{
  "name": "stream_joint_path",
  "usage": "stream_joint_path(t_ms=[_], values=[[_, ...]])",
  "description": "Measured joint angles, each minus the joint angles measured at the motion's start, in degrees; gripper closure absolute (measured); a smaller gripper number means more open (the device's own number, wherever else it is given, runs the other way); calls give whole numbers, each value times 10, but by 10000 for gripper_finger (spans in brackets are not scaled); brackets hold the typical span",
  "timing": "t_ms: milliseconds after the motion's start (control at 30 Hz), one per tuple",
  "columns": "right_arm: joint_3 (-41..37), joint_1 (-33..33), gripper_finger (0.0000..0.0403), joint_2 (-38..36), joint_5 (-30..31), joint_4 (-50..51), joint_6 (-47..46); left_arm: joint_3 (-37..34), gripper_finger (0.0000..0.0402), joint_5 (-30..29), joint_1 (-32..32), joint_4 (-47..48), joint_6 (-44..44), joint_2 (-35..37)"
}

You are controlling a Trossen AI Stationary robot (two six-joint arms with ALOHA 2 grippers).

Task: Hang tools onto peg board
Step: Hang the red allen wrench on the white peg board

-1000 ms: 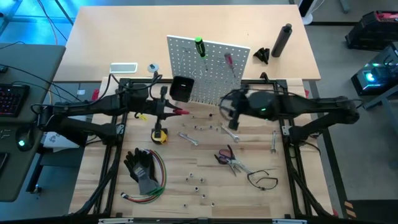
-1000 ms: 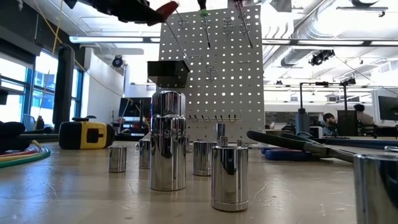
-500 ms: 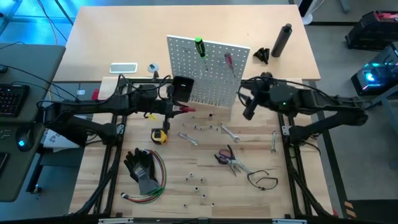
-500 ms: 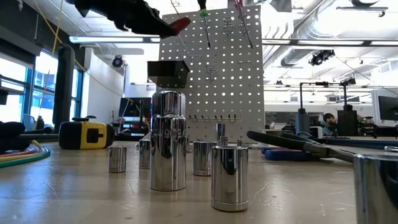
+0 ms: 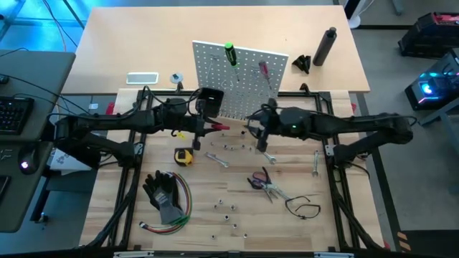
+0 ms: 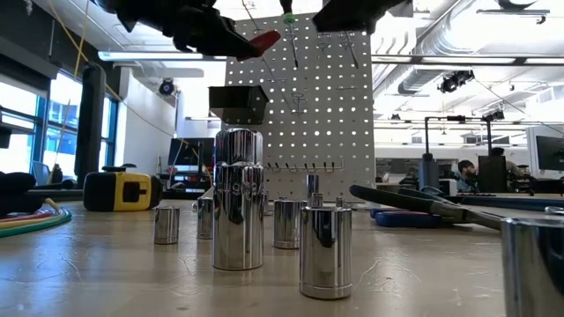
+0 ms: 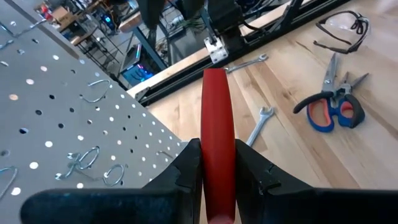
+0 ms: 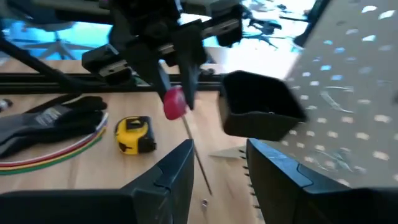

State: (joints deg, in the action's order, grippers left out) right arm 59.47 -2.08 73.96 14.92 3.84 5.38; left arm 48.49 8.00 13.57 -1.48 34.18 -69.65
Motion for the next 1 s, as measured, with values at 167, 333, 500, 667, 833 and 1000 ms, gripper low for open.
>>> stream_joint_path(t_ms=[167, 333, 500, 667, 833, 1000], values=[[0, -10, 261, 49, -52, -64, 10, 0, 350, 0, 0, -1, -4, -1], [0, -10, 261, 76, -69, -96, 33, 0, 350, 0, 0, 5, -5, -1], [0, -10, 261, 91, -87, -135, 40, 0, 350, 0, 0, 2, -4, -1], [0, -10, 262, 103, -96, -165, 41, 0, 350, 0, 0, 1, -5, -1], [0, -10, 271, 121, -97, -184, 41, 0, 350, 3, -1, 0, -8, -1], [0, -10, 285, 129, -97, -199, 41, 0, 350, 6, -1, 1, -11, -1]])
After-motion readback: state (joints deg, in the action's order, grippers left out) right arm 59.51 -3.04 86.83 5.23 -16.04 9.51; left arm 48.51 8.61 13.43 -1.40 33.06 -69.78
